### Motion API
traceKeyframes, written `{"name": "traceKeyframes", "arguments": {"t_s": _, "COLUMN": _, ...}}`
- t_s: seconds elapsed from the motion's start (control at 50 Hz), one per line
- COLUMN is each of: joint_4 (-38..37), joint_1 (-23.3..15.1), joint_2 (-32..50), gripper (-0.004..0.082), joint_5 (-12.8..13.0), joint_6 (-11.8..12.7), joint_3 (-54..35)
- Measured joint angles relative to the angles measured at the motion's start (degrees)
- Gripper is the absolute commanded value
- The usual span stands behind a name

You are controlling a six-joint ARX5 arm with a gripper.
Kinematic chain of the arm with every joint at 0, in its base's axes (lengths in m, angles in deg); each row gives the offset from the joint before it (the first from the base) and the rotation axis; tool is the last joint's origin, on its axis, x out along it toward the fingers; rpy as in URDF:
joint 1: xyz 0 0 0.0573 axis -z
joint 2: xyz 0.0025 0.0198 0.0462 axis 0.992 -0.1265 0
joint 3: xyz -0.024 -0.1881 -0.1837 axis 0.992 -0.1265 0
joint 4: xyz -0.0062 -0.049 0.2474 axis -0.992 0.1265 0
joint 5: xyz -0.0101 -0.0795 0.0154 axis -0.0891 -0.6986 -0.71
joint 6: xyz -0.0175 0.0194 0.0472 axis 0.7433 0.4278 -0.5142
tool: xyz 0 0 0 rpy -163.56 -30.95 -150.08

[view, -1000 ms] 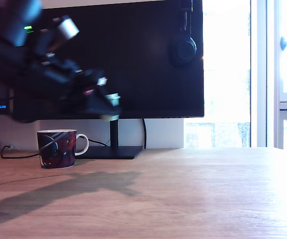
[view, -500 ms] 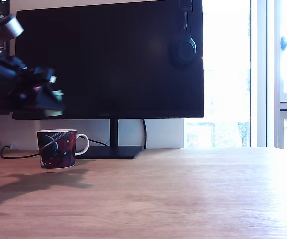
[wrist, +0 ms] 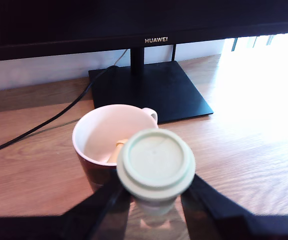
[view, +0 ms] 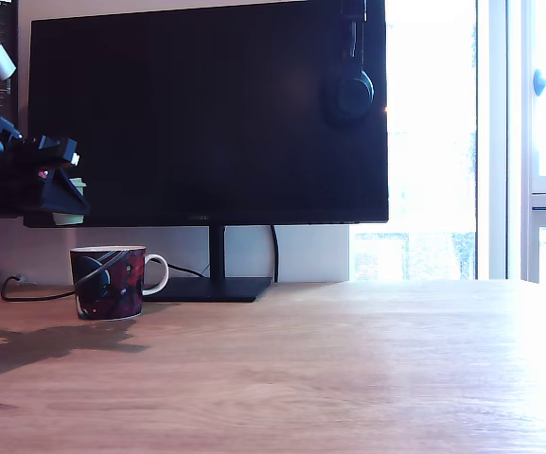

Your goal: Pick up the coffee capsules from the table one by one and drop them inside the nearest coffee cup

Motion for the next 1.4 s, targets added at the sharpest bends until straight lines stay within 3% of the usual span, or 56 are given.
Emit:
{"name": "traceKeyframes", "arguments": {"t_s": 0.24, "joint_4": 1.6, "joint_1": 0.0, "joint_2": 0.0, "gripper": 0.0105, "joint_5": 1.2, "joint_6": 0.0, "joint_3": 0.0}}
{"name": "traceKeyframes", "arguments": {"t_s": 0.42, "joint_4": 10.3, "joint_1": 0.0, "joint_2": 0.0, "gripper": 0.0105, "joint_5": 1.3, "joint_6": 0.0, "joint_3": 3.8}}
{"name": "traceKeyframes", "arguments": {"t_s": 0.76, "joint_4": 27.2, "joint_1": 0.0, "joint_2": -0.6, "gripper": 0.0105, "joint_5": 1.4, "joint_6": 0.0, "joint_3": 18.7}}
{"name": "traceKeyframes", "arguments": {"t_s": 1.16, "joint_4": 46.0, "joint_1": 0.0, "joint_2": -12.2, "gripper": 0.0105, "joint_5": 1.5, "joint_6": 0.0, "joint_3": 36.1}}
{"name": "traceKeyframes", "arguments": {"t_s": 1.4, "joint_4": 53.4, "joint_1": 0.0, "joint_2": -18.3, "gripper": 0.0105, "joint_5": 1.7, "joint_6": 0.0, "joint_3": 45.2}}
